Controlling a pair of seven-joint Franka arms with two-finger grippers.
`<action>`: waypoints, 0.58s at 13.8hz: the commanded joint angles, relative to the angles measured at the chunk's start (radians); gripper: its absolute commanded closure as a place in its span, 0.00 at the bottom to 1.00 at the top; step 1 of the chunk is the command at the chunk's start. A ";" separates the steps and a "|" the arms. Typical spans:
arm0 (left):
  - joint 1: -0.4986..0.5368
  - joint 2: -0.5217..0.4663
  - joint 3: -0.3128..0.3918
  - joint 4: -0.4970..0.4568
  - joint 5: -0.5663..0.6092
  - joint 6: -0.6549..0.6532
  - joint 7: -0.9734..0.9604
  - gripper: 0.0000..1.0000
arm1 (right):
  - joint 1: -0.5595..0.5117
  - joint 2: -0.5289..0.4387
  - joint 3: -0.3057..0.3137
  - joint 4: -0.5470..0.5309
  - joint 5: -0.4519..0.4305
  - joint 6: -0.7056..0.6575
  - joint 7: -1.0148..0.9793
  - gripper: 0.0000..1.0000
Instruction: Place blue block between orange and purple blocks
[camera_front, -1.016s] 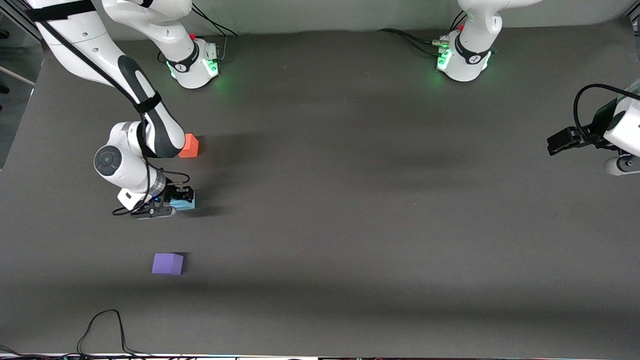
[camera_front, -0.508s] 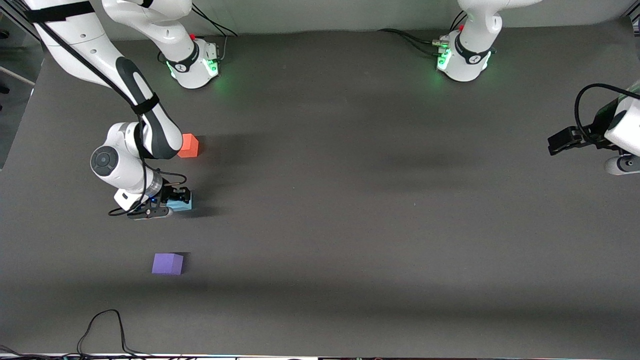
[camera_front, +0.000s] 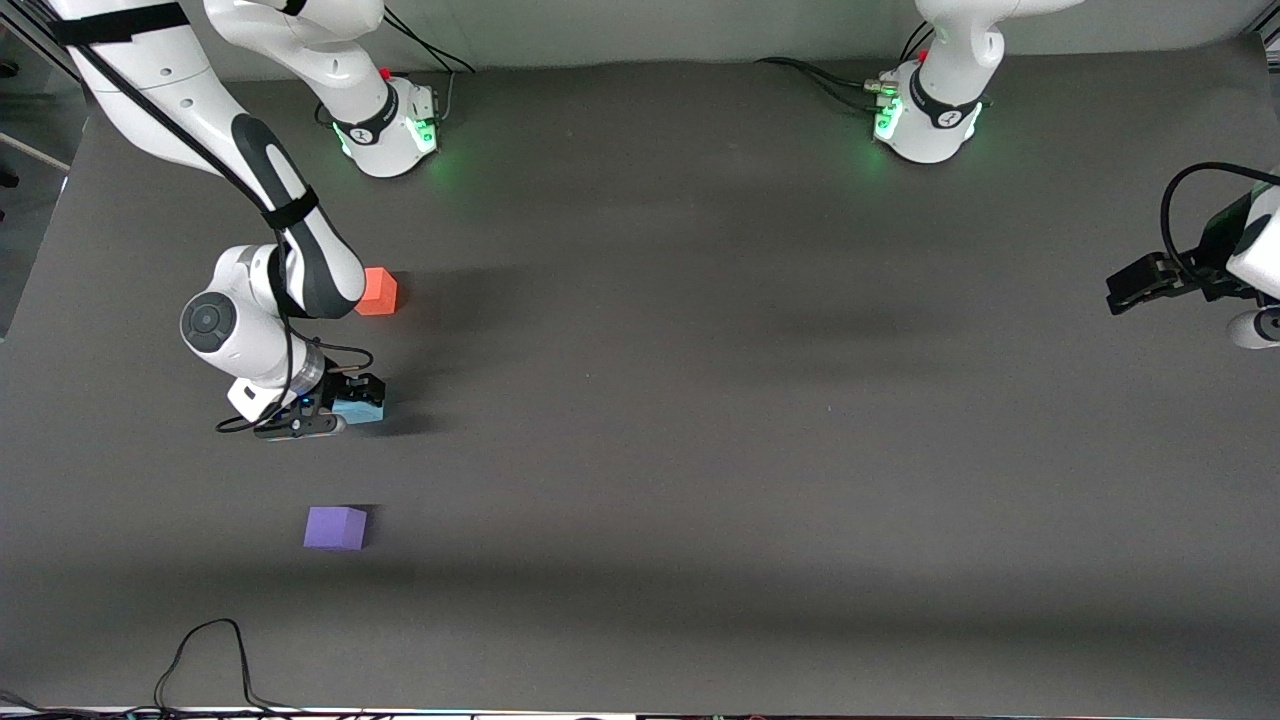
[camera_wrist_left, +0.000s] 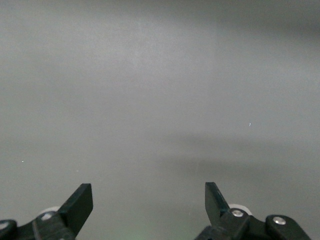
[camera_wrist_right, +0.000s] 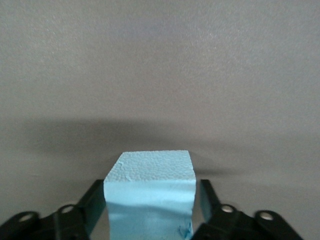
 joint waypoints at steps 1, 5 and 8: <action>0.003 -0.016 -0.001 0.002 0.001 -0.014 -0.010 0.00 | 0.004 -0.094 -0.001 0.018 0.026 -0.085 -0.018 0.00; 0.004 -0.053 0.002 -0.013 -0.003 -0.026 -0.008 0.00 | -0.016 -0.321 -0.007 0.069 0.026 -0.333 0.013 0.00; 0.004 -0.065 0.002 -0.019 -0.006 -0.032 -0.010 0.00 | -0.017 -0.467 -0.013 0.141 0.024 -0.525 0.013 0.00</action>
